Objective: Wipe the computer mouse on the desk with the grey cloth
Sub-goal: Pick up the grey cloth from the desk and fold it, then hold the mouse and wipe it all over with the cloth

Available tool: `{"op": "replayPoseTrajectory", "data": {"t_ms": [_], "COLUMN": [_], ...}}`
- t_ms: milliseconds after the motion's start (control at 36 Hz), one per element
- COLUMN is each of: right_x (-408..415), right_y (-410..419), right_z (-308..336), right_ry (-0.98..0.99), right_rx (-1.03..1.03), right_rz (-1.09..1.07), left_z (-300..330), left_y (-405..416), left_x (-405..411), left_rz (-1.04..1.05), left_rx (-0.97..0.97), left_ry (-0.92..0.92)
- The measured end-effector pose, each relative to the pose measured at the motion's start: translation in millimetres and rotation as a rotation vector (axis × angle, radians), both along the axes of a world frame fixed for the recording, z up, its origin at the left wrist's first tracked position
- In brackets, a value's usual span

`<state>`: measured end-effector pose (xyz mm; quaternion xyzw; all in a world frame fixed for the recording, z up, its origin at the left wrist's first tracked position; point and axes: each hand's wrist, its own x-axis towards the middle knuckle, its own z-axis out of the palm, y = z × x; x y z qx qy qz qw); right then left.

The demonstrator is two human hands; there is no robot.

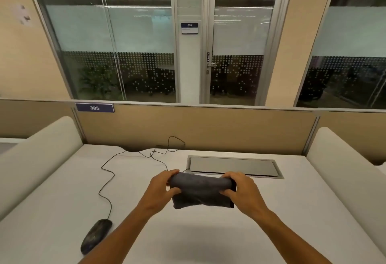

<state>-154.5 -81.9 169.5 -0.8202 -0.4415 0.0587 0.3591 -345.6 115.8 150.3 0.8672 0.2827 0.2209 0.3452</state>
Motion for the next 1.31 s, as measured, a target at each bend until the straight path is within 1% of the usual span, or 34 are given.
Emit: {"op": "replayPoseTrajectory", "data": {"t_ms": [83, 167, 250, 306, 417, 472, 528, 583, 639, 722, 778, 833, 917, 1000, 1083, 1306], "right_x": [-14.9, -28.4, -42.2, -51.2, -70.0, -76.6, -79.2, -78.5, -73.5, -64.5, -63.3, -70.1, -85.5, -102.4, -112.7, -143.7], "right_y": [7.3, 13.8, 17.5, 18.1, 16.4, 15.8, 13.5, 9.1, 3.5, -4.9, -5.4, -2.2, 3.3, 3.9, 2.5, 7.4], "right_z": [4.9, 13.7, 25.4, 32.6, 40.0, 36.9, 31.8, 28.0, 26.3, 27.7, 29.9, 33.1, 28.9, 16.8, 0.3, -42.5], "right_ry": [-0.035, -0.064, -0.003, 0.125, 0.508, 0.633, 0.755, 0.889, 1.019, 1.134, 1.15, 1.122, 1.079, 1.043, 1.011, 1.045], "right_rx": [-0.077, -0.129, -0.103, -0.058, 0.092, 0.12, 0.117, 0.06, -0.05, -0.242, -0.35, -0.421, -0.47, -0.495, -0.496, -0.42], "right_rz": [0.005, 0.071, 0.143, 0.179, 0.251, 0.282, 0.332, 0.396, 0.467, 0.565, 0.607, 0.61, 0.598, 0.602, 0.533, 0.54], "left_z": [8.6, 23.6, 36.1, 40.1, 43.7, 43.9, 42.1, 39.8, 36.9, 36.2, 33.9, 30.4, 27.4, 26.6, 20.1, -17.7], "left_y": [9.6, 22.6, 35.8, 43.7, 48.6, 44.1, 36.6, 28.2, 20.9, 8.4, -1.5, -13.3, -30.5, -44.4, -53.9, -63.2], "left_x": [-23.4, -44.4, -61.3, -70.6, -85.9, -89.3, -89.6, -89.5, -89.4, -88.7, -87.2, -85.3, -82.3, -82.9, -89.5, -124.9], "left_rz": [-0.024, -0.086, -0.107, -0.114, -0.143, -0.172, -0.196, -0.211, -0.233, -0.269, -0.29, -0.308, -0.322, -0.317, -0.229, 0.078], "left_rx": [0.048, 0.084, 0.093, 0.015, -0.351, -0.523, -0.633, -0.659, -0.644, -0.632, -0.599, -0.563, -0.525, -0.522, -0.544, -0.513], "left_ry": [0.018, 0.033, 0.052, 0.023, -0.151, -0.192, -0.219, -0.208, -0.186, -0.133, -0.081, -0.034, 0.026, 0.039, 0.019, 0.018]}}
